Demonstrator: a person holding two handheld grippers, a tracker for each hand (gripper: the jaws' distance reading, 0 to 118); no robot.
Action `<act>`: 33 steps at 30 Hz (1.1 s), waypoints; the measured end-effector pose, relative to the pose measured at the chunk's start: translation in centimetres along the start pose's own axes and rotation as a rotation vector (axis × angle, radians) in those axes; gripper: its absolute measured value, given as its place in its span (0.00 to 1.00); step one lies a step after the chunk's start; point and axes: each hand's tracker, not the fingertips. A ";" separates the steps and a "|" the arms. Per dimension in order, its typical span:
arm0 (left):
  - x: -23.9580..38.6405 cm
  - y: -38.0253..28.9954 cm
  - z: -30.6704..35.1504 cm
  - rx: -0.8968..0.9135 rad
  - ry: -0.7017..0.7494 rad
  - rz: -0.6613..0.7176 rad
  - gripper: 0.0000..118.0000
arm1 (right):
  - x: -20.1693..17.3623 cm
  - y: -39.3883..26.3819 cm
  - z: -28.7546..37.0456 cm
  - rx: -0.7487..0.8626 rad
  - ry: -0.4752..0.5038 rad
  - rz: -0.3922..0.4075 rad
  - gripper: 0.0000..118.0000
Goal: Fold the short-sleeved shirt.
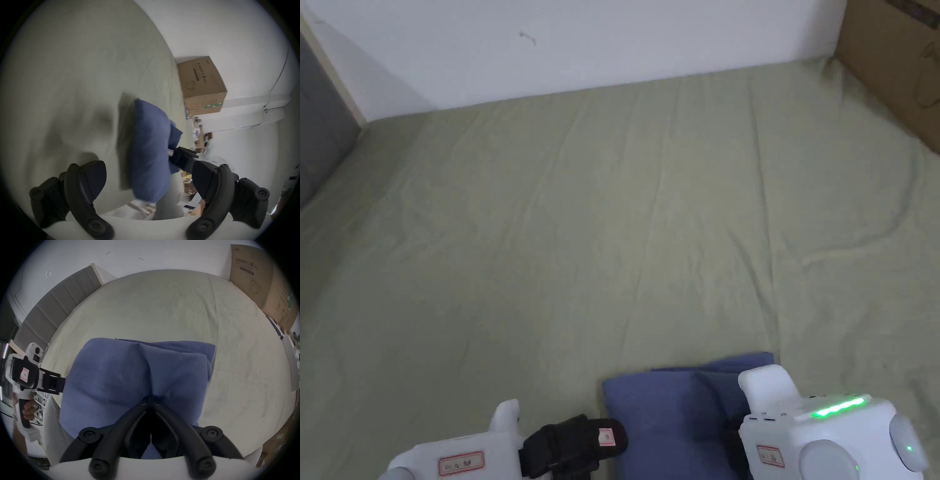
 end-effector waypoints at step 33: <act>-3.8 12.4 21.2 0.005 0.705 -0.203 0.23 | -9.4 1.9 13.5 0.649 -0.248 0.063 0.00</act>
